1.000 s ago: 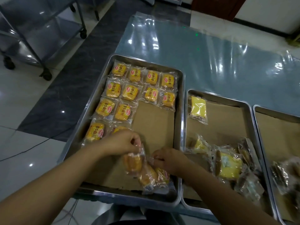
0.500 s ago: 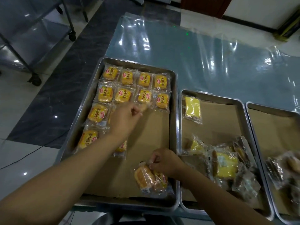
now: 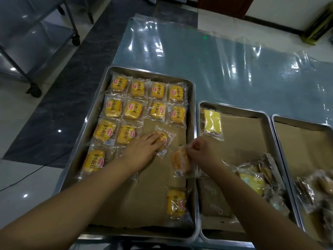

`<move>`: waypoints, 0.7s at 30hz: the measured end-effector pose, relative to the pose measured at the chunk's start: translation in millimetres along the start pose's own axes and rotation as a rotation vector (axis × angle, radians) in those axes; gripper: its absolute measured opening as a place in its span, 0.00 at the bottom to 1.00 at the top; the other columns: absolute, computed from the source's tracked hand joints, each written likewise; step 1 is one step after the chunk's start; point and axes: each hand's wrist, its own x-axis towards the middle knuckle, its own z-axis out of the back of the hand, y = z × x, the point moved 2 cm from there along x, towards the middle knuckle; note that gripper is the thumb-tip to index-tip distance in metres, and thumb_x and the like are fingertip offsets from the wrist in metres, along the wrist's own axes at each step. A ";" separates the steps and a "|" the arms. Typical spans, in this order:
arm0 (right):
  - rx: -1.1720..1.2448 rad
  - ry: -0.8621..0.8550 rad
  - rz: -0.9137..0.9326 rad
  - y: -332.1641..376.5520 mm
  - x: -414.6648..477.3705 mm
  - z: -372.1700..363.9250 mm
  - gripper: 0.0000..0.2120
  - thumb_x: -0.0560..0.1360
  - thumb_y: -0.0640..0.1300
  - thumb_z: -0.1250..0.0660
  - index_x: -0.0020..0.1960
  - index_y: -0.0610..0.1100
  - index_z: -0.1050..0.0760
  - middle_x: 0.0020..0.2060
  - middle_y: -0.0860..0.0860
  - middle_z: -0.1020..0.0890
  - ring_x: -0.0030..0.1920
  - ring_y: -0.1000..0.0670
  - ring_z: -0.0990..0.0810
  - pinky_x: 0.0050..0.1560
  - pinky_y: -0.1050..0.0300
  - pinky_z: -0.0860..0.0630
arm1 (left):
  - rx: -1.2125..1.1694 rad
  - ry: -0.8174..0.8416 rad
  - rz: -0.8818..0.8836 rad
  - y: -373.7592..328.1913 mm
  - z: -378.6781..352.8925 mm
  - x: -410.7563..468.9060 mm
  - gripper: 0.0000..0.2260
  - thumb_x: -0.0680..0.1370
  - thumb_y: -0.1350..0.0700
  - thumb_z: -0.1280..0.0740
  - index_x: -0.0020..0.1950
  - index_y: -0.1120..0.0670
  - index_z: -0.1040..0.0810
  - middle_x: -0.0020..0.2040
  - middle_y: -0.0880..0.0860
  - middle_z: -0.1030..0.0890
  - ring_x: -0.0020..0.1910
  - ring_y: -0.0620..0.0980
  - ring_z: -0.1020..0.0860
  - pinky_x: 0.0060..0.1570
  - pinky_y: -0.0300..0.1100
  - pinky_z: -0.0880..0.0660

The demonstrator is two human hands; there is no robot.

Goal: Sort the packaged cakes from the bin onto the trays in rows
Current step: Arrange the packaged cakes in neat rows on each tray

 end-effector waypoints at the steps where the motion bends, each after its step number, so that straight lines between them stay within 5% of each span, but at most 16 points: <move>1: 0.038 -0.031 -0.007 0.7 4.6 2.1 0.08 0.72 0.39 0.32 0.39 0.48 0.28 0.37 0.50 0.21 0.41 0.48 0.20 0.43 0.51 0.22 | 0.018 -0.005 0.014 1.5 -1.7 0.3 0.25 0.80 0.53 0.41 0.75 0.45 0.44 0.77 0.51 0.46 0.75 0.52 0.46 0.71 0.50 0.51; 7: 0.005 -0.217 0.191 9.1 14.5 5.2 0.09 0.71 0.42 0.30 0.37 0.53 0.27 0.33 0.56 0.22 0.35 0.62 0.25 0.32 0.71 0.31 | 0.044 -0.109 0.094 5.7 -4.6 -1.1 0.25 0.78 0.54 0.37 0.74 0.49 0.38 0.74 0.54 0.38 0.73 0.55 0.43 0.71 0.52 0.52; 13: -0.299 -0.105 0.612 4.3 5.9 -9.8 0.04 0.68 0.34 0.27 0.40 0.42 0.20 0.39 0.48 0.18 0.39 0.51 0.22 0.36 0.56 0.25 | 0.072 -0.141 0.116 13.3 -4.4 -0.8 0.24 0.76 0.53 0.36 0.72 0.48 0.35 0.72 0.55 0.35 0.72 0.58 0.42 0.71 0.55 0.54; 17: -0.611 0.002 0.680 -9.4 3.3 -13.5 0.03 0.66 0.36 0.29 0.36 0.42 0.22 0.36 0.47 0.18 0.38 0.45 0.21 0.33 0.49 0.23 | 0.032 -0.135 0.145 14.3 -10.4 -2.1 0.24 0.78 0.52 0.38 0.74 0.47 0.38 0.74 0.55 0.38 0.74 0.56 0.45 0.70 0.55 0.61; 21: -0.798 0.038 0.684 -8.2 6.1 -15.2 0.03 0.67 0.38 0.28 0.41 0.44 0.20 0.43 0.49 0.16 0.47 0.45 0.19 0.49 0.52 0.24 | 0.018 -0.123 0.163 14.5 -14.2 -0.9 0.25 0.78 0.52 0.38 0.74 0.46 0.40 0.74 0.54 0.39 0.74 0.55 0.45 0.70 0.54 0.63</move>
